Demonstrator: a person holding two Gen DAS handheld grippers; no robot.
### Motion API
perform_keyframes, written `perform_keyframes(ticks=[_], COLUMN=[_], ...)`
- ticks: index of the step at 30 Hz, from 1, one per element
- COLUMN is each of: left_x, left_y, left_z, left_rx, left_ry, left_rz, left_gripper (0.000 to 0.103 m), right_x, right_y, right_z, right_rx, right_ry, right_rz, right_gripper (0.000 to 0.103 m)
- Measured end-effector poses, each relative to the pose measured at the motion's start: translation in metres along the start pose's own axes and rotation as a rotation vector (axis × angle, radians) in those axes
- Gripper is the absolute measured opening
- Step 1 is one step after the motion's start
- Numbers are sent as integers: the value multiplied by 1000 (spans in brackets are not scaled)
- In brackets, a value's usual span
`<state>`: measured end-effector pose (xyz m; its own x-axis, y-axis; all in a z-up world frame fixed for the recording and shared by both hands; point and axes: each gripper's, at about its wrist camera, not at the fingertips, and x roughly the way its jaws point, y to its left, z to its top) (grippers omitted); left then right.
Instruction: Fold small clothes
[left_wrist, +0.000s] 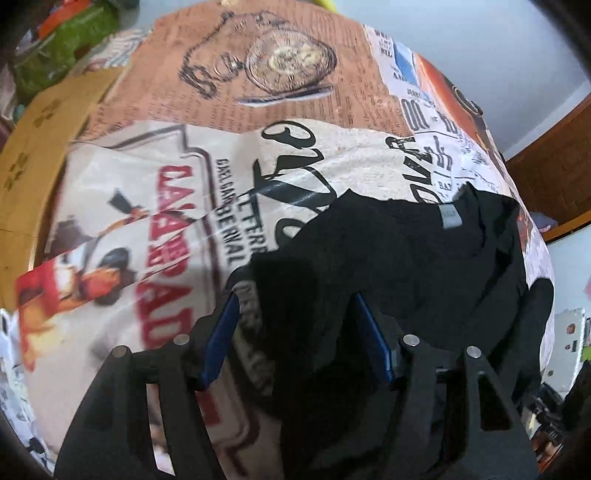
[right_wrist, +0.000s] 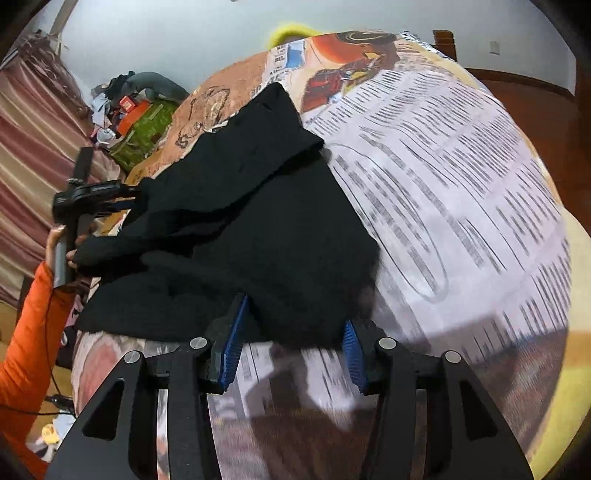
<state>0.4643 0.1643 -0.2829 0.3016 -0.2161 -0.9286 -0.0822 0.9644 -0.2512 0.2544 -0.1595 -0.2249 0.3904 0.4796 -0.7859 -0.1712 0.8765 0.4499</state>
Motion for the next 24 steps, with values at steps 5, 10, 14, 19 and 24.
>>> perform_keyframes(ticks=[5, 10, 14, 19, 24], left_x=[7, -8, -22, -44, -55], left_y=[4, 9, 26, 36, 35], left_z=[5, -11, -43, -97, -150], left_rx=[-27, -2, -1, -4, -24], left_ry=[-33, -68, -68, -60, -20], left_rz=[-61, 18, 71, 103, 72], left_gripper=[19, 12, 11, 11, 11], right_x=[12, 13, 19, 38, 54], right_y=[4, 9, 10, 28, 55], right_z=[10, 22, 42, 90, 121], right_rx=[-28, -91, -133, -243, -317], right_ry=[-11, -71, -67, -61, -44], right_rz=[11, -3, -2, -54, -103], right_gripper=[16, 12, 10, 10, 15])
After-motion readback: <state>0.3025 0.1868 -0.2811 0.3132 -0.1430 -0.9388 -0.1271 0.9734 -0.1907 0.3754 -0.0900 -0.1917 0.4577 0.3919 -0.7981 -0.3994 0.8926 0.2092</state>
